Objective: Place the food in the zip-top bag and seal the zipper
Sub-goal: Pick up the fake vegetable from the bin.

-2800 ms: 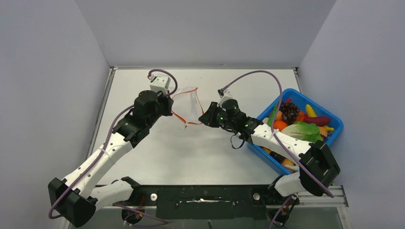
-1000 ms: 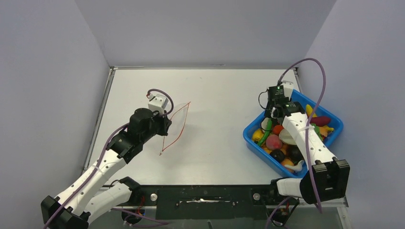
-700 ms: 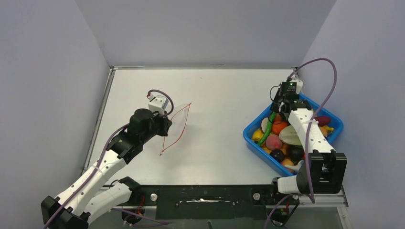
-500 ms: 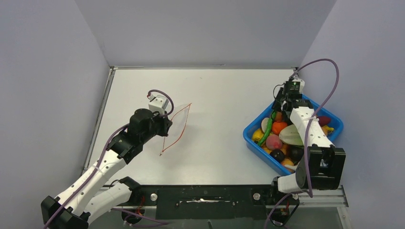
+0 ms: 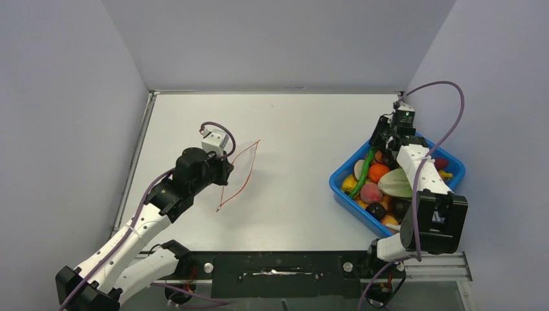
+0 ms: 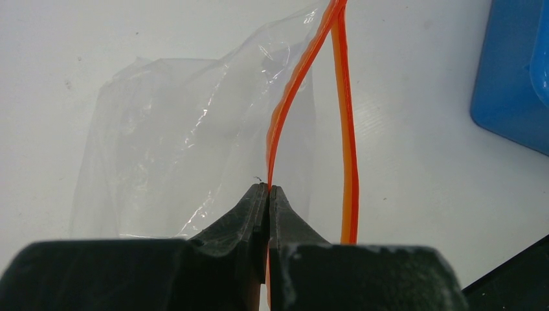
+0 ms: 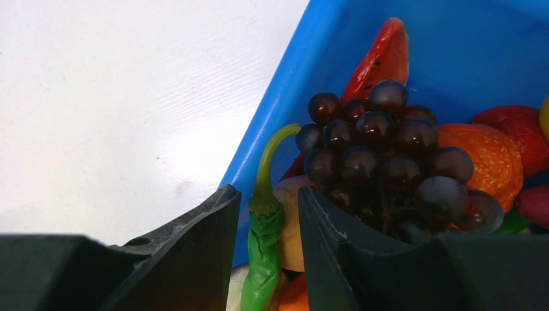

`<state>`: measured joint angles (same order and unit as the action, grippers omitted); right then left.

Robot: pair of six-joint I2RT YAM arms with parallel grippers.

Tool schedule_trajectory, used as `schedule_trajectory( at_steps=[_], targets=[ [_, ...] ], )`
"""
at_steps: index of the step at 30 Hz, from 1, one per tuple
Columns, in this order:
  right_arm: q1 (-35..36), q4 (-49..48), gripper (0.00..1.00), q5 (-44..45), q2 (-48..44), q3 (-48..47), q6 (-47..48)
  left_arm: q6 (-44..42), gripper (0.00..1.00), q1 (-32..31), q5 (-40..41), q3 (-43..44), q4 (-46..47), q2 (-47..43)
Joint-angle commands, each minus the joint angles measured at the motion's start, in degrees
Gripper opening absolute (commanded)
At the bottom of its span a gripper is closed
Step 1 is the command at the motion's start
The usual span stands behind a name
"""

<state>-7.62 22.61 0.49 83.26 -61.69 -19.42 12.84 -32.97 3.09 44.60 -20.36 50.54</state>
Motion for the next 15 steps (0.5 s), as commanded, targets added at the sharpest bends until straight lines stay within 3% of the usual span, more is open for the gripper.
schedule_trajectory(
  at_steps=[1, 15],
  targets=[
    [-0.2, -3.0, 0.40, -3.0, 0.7, 1.4, 1.1, -0.6, 0.00, -0.1, -1.4, 0.2, 3.1, -0.5],
    [-0.9, 1.2, 0.30, -1.2, -0.6, 1.9, -0.3, -0.6, 0.00, -0.2, -1.3, 0.0, 3.3, -0.5]
  ],
)
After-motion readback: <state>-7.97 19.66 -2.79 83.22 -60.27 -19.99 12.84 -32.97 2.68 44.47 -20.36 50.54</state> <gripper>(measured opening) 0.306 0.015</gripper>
